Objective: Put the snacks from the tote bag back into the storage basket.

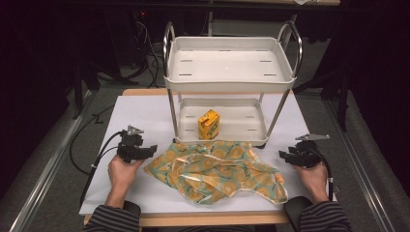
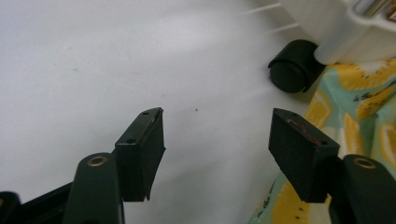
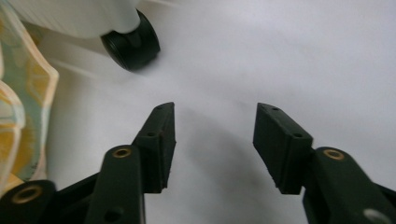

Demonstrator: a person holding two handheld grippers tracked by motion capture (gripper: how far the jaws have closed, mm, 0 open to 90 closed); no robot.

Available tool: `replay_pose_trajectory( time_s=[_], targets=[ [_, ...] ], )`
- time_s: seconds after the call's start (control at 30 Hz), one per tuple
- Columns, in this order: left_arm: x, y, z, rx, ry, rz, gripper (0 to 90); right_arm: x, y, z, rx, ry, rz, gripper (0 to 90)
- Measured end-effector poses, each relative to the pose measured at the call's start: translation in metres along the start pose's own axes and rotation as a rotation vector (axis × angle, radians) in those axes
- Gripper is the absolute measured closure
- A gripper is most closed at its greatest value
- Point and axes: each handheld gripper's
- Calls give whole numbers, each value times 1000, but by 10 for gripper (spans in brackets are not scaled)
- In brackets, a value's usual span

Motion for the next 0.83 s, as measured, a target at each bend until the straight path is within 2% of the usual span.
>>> replay_pose_trajectory(
  time_s=[0.17,0.2,0.23,0.5,0.67,0.83],
  targets=[
    [2,3,5,13,18,-30,357,1,2,2,26,16,7,445],
    [4,4,7,24,40,-47,357,2,3,2,29,15,11,441],
    [4,4,7,30,40,-51,357,2,3,2,40,12,9,439],
    [3,7,15,83,55,-58,355,5,7,3,52,1,-9,414],
    [1,8,16,82,37,-51,356,6,7,3,49,-12,-7,404],
    [0,9,20,104,51,-55,357,8,7,5,48,-22,-1,391]
  ],
)
Point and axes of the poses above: each handheld gripper's, and its own axes: y roughly forward along the jaws, z roughly out of its underside, x roughly to its left, and after that the axes turned 10 degrees about -y, right-handed
